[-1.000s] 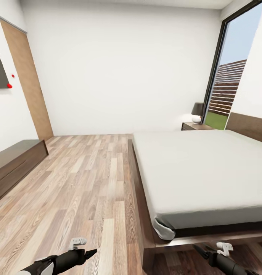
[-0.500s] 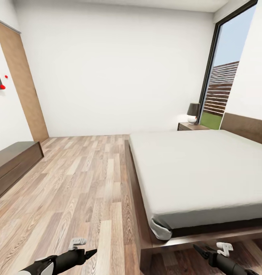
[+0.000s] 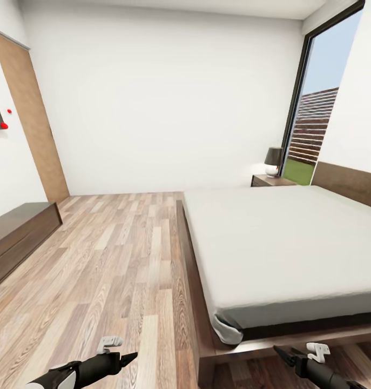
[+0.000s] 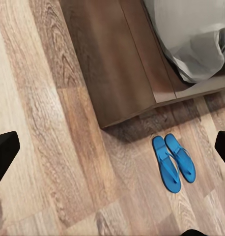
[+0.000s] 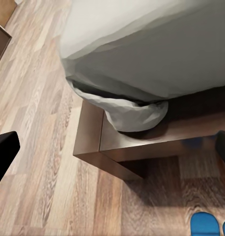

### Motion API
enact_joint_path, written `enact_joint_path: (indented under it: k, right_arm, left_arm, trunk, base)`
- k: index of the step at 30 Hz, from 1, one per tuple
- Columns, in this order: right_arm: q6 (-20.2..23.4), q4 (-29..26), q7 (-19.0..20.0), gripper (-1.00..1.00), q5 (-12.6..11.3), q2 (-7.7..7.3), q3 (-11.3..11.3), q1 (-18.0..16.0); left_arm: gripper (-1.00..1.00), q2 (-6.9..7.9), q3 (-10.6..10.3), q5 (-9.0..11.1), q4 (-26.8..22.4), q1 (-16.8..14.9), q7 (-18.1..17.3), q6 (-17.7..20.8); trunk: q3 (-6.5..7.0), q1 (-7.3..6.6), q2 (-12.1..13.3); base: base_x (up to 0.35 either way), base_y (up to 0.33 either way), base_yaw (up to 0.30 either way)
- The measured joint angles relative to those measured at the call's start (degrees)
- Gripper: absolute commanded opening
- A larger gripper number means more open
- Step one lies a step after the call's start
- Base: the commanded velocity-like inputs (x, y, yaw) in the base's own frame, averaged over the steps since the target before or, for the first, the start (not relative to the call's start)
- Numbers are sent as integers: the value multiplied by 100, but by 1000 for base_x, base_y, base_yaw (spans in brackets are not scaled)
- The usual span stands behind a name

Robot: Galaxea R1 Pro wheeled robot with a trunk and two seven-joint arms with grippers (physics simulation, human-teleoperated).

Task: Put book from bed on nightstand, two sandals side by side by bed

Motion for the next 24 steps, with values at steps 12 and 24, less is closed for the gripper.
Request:
enact_joint_path:
  k: [12, 24]
  right_arm:
    - [1, 1, -7, 100, 1, -1, 0, 1]
    - [-1, 2, -6, 100, 1, -1, 0, 2]
  left_arm:
    - [100, -1, -3, -1, 1, -1, 1, 0]
    - [100, 0, -1, -1, 2, 0, 2, 0]
  trunk:
    - [72, -89, 162]
    - [72, -89, 162]
  base:
    - [0, 0, -71]
    - [0, 0, -272]
